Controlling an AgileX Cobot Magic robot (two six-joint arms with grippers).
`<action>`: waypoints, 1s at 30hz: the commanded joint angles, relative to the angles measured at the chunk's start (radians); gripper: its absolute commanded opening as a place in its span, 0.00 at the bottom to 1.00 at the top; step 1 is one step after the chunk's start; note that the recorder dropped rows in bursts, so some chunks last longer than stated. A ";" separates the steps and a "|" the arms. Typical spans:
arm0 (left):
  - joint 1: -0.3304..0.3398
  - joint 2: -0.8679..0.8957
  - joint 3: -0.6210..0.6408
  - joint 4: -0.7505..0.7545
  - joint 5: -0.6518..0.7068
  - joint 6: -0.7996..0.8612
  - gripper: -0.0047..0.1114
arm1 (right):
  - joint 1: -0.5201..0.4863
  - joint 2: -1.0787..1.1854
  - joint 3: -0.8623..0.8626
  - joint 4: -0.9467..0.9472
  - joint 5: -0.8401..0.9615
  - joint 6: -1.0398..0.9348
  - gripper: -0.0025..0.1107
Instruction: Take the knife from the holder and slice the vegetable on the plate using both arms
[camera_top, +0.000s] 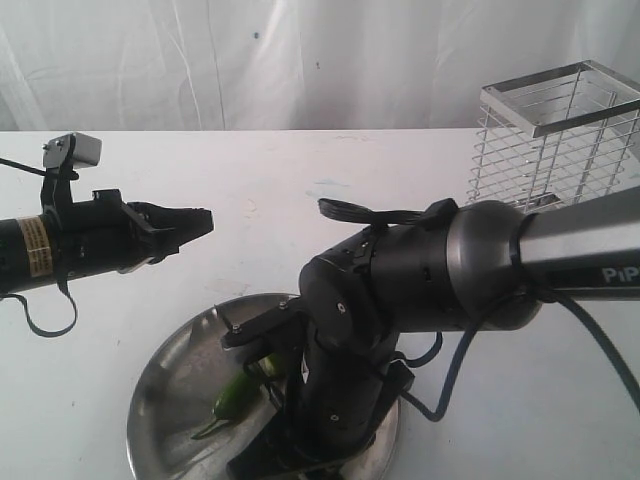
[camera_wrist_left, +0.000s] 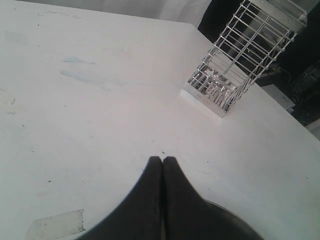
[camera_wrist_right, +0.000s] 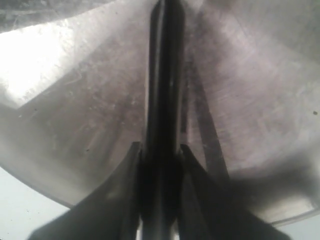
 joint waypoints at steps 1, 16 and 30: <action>-0.005 -0.004 0.006 -0.005 -0.010 0.003 0.04 | -0.009 -0.002 0.001 0.009 0.009 -0.005 0.02; -0.005 0.000 0.006 0.054 -0.012 0.001 0.04 | -0.009 -0.002 0.001 0.042 0.009 -0.007 0.02; -0.123 0.000 0.006 0.083 0.159 0.047 0.04 | -0.009 -0.002 0.001 0.045 0.009 -0.006 0.02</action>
